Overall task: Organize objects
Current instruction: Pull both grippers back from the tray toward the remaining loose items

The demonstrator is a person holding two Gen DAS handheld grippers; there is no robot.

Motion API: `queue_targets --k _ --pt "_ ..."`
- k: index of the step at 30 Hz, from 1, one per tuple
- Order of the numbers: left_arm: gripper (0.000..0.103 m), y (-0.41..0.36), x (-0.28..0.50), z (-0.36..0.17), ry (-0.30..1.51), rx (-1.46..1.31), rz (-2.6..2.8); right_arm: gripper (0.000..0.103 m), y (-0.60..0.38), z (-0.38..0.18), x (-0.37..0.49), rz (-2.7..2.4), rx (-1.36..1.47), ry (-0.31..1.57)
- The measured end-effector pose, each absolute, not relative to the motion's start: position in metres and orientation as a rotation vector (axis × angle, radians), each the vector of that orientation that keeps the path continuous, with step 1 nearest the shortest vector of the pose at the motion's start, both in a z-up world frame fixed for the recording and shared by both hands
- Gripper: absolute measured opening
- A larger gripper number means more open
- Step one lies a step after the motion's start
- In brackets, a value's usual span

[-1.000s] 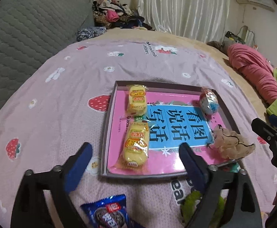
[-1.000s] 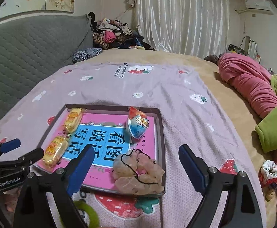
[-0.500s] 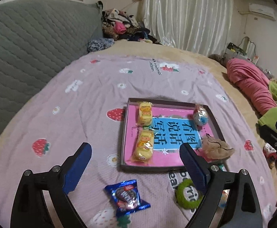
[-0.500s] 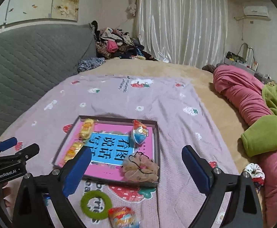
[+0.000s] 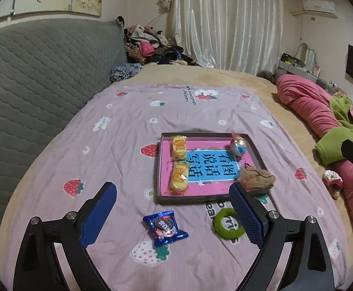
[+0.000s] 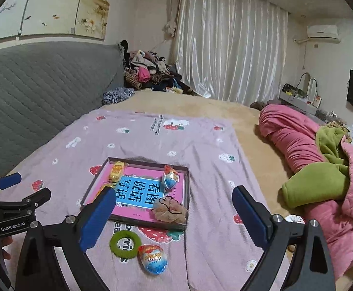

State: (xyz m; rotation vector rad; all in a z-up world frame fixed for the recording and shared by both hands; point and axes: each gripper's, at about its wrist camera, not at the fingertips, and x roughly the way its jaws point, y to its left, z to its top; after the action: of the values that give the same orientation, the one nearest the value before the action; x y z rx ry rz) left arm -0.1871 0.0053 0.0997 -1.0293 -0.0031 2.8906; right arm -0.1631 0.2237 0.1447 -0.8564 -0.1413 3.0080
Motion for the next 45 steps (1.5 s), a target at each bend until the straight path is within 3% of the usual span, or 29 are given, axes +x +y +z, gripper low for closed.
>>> queue_targets --k 6,9,24,45 --pt "0.095 0.006 -0.157 0.114 0.039 -1.002 2.903 0.097 0.221 0.157 -0.135 3.022 -0.829 -0.158" --pt "0.103 0.005 -0.143 0.119 0.054 -1.000 2.912 0.097 0.219 0.159 -0.121 3.036 -0.827 -0.151" --pt "0.103 0.005 -0.092 0.100 0.066 -1.029 2.887 0.097 0.218 0.144 -0.071 3.040 -0.857 -0.172" --pt "0.103 0.050 -0.088 0.049 0.120 -1.133 2.799 0.097 0.253 0.093 -0.038 2.972 -0.959 -0.140"
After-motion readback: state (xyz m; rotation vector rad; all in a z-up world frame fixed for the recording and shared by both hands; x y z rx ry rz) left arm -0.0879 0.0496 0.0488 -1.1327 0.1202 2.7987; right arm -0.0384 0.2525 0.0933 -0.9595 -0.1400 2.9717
